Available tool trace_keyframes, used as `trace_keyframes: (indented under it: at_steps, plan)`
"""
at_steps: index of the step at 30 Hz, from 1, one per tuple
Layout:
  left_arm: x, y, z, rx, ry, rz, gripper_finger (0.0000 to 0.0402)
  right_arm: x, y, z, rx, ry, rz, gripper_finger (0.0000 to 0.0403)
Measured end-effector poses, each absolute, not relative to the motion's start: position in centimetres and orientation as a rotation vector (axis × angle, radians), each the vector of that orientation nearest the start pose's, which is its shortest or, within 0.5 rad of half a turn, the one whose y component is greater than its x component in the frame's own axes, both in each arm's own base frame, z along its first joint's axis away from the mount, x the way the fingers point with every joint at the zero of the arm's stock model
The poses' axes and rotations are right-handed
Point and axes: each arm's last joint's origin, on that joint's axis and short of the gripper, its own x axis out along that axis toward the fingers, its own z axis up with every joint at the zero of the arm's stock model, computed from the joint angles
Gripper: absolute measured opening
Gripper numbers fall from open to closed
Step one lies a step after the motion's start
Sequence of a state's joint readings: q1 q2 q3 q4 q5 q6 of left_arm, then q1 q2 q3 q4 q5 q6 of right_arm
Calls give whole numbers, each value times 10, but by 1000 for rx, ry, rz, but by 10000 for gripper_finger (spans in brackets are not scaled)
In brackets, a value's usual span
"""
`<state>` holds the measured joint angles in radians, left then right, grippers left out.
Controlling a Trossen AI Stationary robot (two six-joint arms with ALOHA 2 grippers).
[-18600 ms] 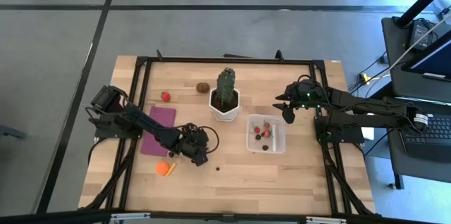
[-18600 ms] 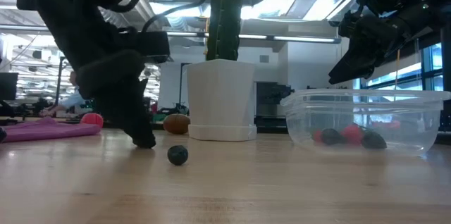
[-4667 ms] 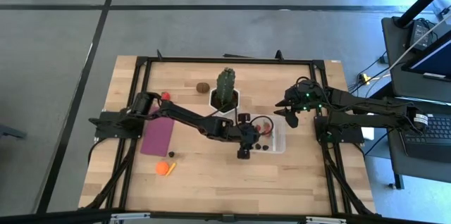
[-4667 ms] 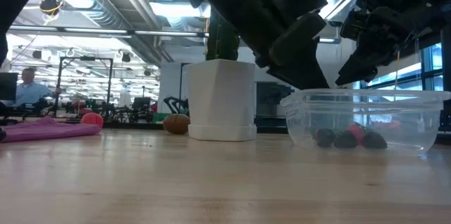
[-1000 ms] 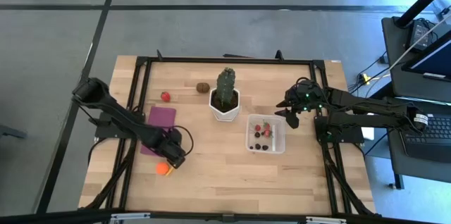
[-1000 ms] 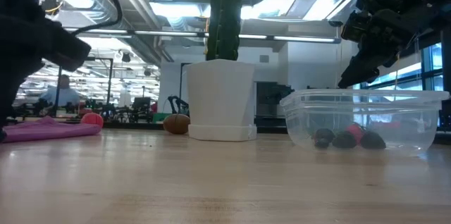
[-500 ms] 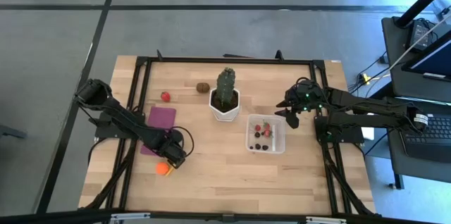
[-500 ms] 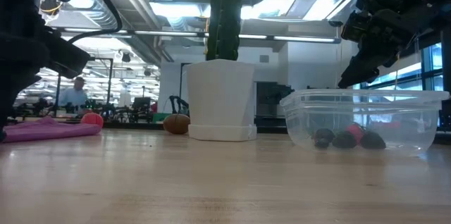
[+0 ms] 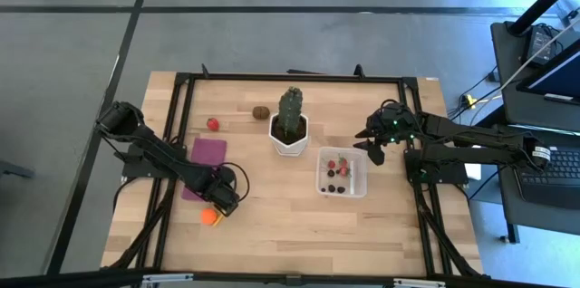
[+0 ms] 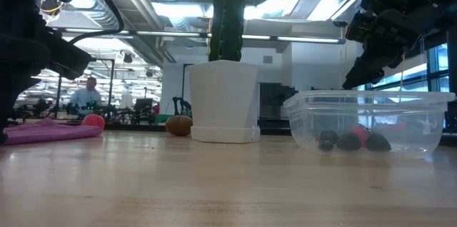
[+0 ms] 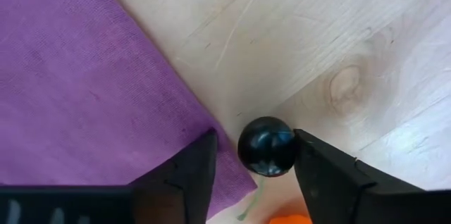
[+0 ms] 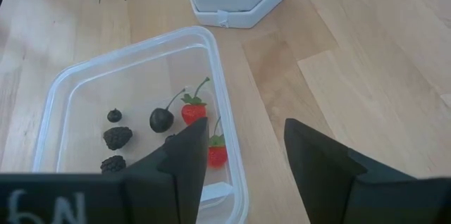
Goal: Pick and placing Produce into tupperware
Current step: Put the black cherry into the transparent bin
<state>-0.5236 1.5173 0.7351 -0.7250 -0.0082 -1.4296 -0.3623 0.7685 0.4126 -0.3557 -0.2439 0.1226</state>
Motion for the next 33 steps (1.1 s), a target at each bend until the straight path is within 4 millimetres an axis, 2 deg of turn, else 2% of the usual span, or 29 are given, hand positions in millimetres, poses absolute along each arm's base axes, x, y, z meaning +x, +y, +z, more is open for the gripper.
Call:
trace_keyframes:
  at_steps: [14, 23, 33]
  plan:
    - [198, -114, 140, -718, 1416, 642, 97, 146, -48, 195, 330, 673, -155, 188]
    - [198, -114, 140, -719, 1415, 642, 122, 146, -48, 195, 330, 673, -155, 188]
    - [198, -114, 140, -701, 1422, 626, 94, 146, -48, 195, 330, 673, -155, 188]
